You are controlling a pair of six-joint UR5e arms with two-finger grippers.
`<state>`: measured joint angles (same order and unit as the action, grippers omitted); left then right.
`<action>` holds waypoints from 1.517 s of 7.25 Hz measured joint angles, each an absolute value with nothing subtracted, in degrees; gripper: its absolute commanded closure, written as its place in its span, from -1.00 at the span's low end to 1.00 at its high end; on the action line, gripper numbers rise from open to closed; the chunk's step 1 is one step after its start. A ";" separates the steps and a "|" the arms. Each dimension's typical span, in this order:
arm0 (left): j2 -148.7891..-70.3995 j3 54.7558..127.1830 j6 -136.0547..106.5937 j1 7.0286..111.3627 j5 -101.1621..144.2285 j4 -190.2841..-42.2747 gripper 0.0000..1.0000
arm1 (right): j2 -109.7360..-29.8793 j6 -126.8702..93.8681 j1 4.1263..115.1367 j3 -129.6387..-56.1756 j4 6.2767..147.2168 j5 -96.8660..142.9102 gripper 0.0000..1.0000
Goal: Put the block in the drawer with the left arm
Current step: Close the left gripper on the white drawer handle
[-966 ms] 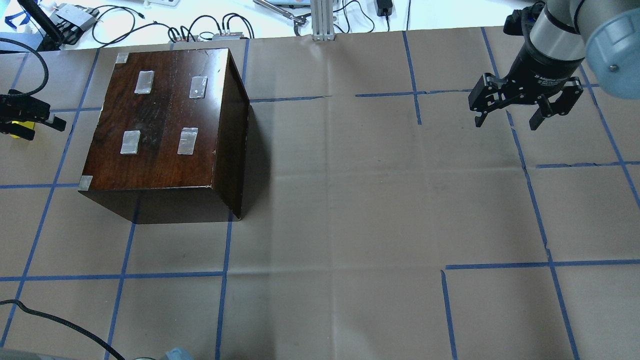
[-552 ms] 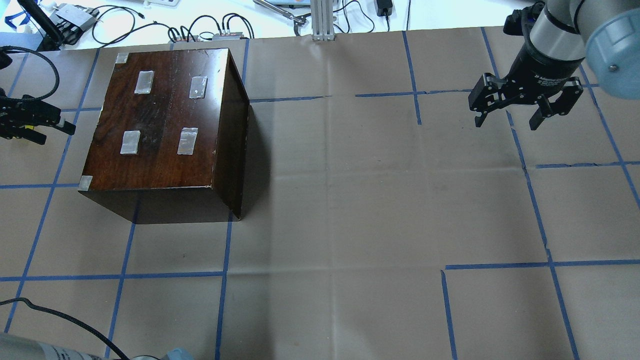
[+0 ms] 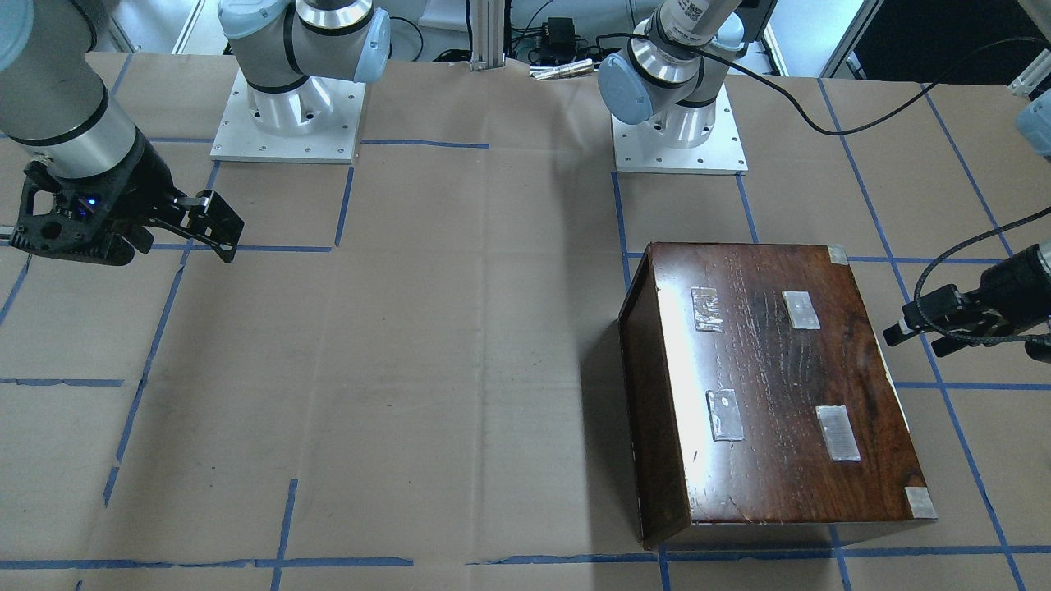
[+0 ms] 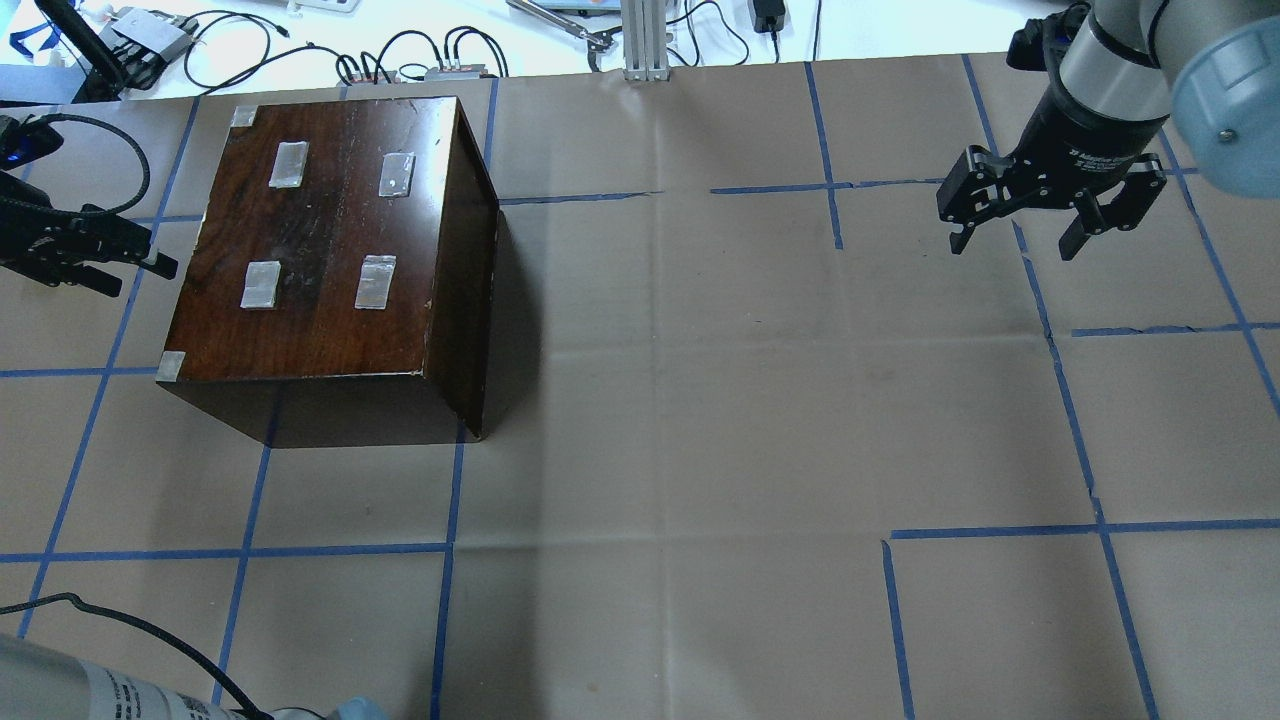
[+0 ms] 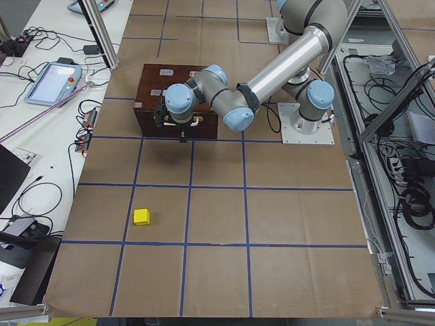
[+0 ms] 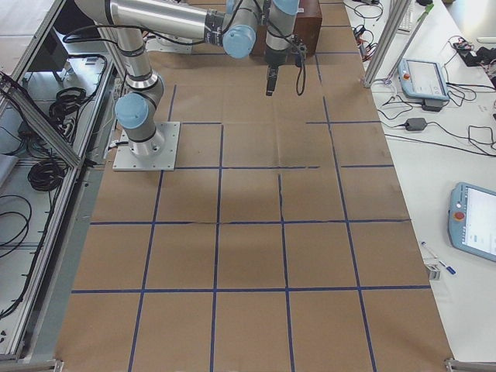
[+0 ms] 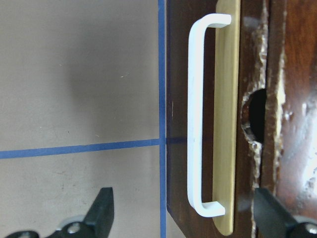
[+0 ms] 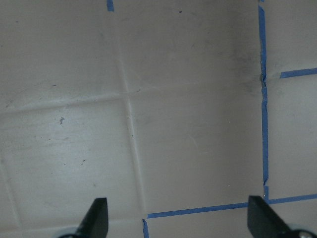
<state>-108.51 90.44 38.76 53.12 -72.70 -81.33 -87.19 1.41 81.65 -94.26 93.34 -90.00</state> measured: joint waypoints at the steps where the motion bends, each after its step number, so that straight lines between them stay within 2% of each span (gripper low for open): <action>1: -109.43 90.28 38.76 53.58 -72.69 -80.42 -0.97 | -87.19 1.41 81.65 -94.26 93.34 -90.00 -1.00; 11: -113.62 89.45 38.14 55.05 -72.86 -76.91 -0.97 | -87.19 1.43 81.65 -94.27 93.34 -90.00 -1.00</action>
<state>-113.62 89.45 38.14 55.05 -72.86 -76.91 -87.19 1.43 81.65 -94.27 93.34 -90.00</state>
